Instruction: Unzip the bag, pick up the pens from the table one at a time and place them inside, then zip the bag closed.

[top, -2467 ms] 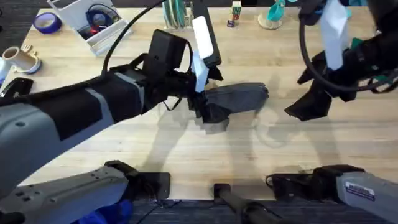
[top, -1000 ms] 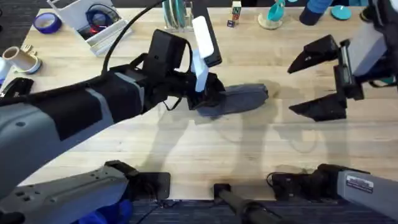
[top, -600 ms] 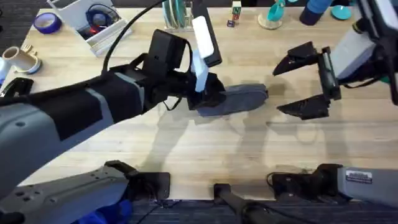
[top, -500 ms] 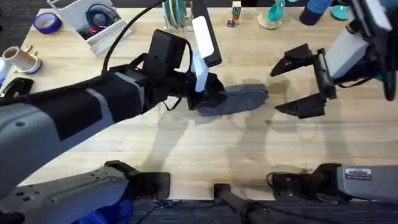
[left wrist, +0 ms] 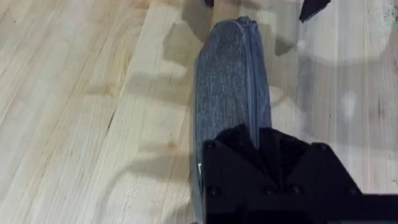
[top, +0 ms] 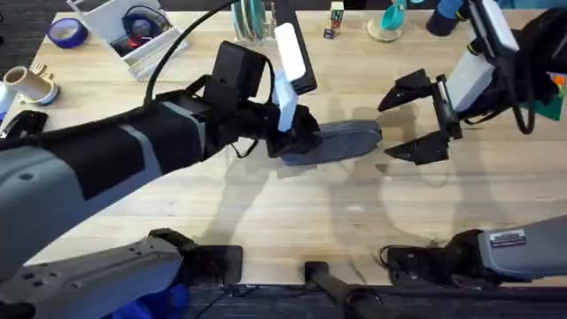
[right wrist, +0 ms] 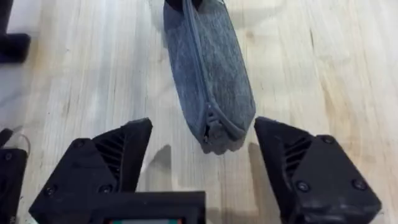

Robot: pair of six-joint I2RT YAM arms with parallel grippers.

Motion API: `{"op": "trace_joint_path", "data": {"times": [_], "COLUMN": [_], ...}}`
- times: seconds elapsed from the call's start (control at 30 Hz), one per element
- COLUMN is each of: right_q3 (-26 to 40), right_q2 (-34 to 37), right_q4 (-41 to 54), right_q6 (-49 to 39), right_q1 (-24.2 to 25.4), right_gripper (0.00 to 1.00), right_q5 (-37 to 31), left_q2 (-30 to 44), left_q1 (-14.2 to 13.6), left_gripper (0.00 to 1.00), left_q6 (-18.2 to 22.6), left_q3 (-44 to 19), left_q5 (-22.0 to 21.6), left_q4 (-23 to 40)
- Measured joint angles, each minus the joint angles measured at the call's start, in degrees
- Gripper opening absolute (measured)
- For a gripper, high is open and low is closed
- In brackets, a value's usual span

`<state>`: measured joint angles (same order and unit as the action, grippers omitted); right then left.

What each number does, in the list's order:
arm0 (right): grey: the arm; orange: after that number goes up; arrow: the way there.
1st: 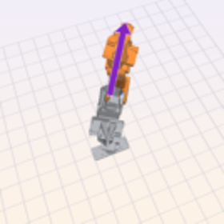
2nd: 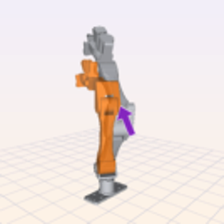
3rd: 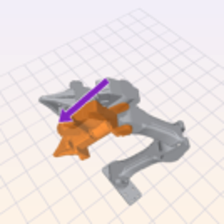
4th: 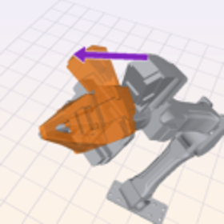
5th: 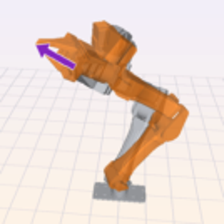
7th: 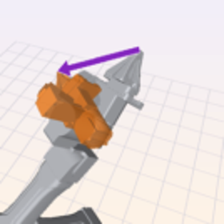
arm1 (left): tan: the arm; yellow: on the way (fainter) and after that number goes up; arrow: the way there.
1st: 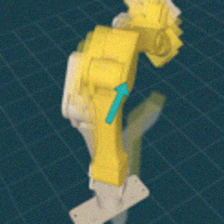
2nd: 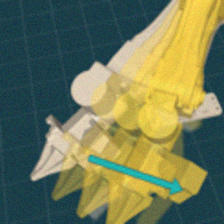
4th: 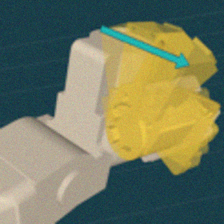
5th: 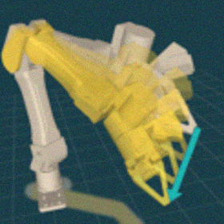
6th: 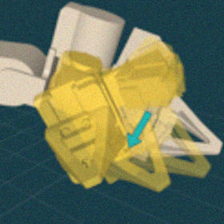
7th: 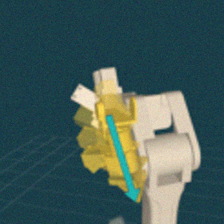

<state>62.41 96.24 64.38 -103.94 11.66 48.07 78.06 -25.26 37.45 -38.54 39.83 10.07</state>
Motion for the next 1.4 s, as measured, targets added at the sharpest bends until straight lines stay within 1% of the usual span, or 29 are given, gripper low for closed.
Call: {"op": "trace_joint_path", "data": {"times": [0.2, 0.77, 0.8, 0.83, 0.87, 0.93, 0.97, 1.03, 1.07, 1.13, 1.4], "right_q3": [-0.02, -0.02, -0.02, -0.02, -0.02, -0.02, -0.02, -0.02, -0.02, -0.04, -0.04], "right_q2": [2.51, 2.5, 2.5, 2.51, 2.52, 2.5, 2.5, 2.5, 2.5, 2.51, 2.5], "right_q4": [-0.78, -0.92, -0.93, -0.96, -0.94, -0.94, -0.94, -1.08, -1.35, -1.54, -2.25], "right_q6": [-0.05, -0.07, -0.16, -0.27, -0.3, -0.3, -0.26, -0.26, -0.26, -0.24, -0.26], "right_q1": [0.0, 0.0, 0.0, 0.0, 0.0, 0.0, 0.0, 0.0, 0.0, 0.04, 0.04], "right_gripper": [0.997, 0.996, 0.981, 0.909, 0.814, 0.555, 0.398, 0.125, 0.058, 0.034, 0.033], "right_q5": [0.0, 0.02, 0.01, 0.01, 0.02, 0.0, 0.0, 0.02, 0.04, 0.02, 0.02], "left_q2": [0.0, 0.0, 0.0, 0.0, 0.0, 0.0, 0.0, 0.0, 0.0, 0.0, 0.0], "left_q1": [0.0, 0.0, 0.0, 0.0, 0.0, 0.0, 0.0, 0.0, -0.02, 0.0, -0.02], "left_gripper": [0.043, 0.043, 0.043, 0.043, 0.043, 0.043, 0.043, 0.043, 0.043, 0.043, 0.042], "left_q6": [0.0, 0.0, 0.0, 0.0, 0.0, 0.0, 0.0, 0.0, 0.0, 0.0, 0.0], "left_q3": [0.0, 0.0, 0.0, 0.0, 0.0, 0.0, 0.0, 0.0, 0.0, 0.0, 0.0], "left_q5": [0.0, 0.0, 0.0, 0.0, 0.0, 0.01, 0.0, 0.04, 0.13, 0.13, 0.13], "left_q4": [0.01, 0.02, 0.02, 0.02, 0.02, 0.02, 0.04, 0.07, 0.22, 0.22, 0.22]}}
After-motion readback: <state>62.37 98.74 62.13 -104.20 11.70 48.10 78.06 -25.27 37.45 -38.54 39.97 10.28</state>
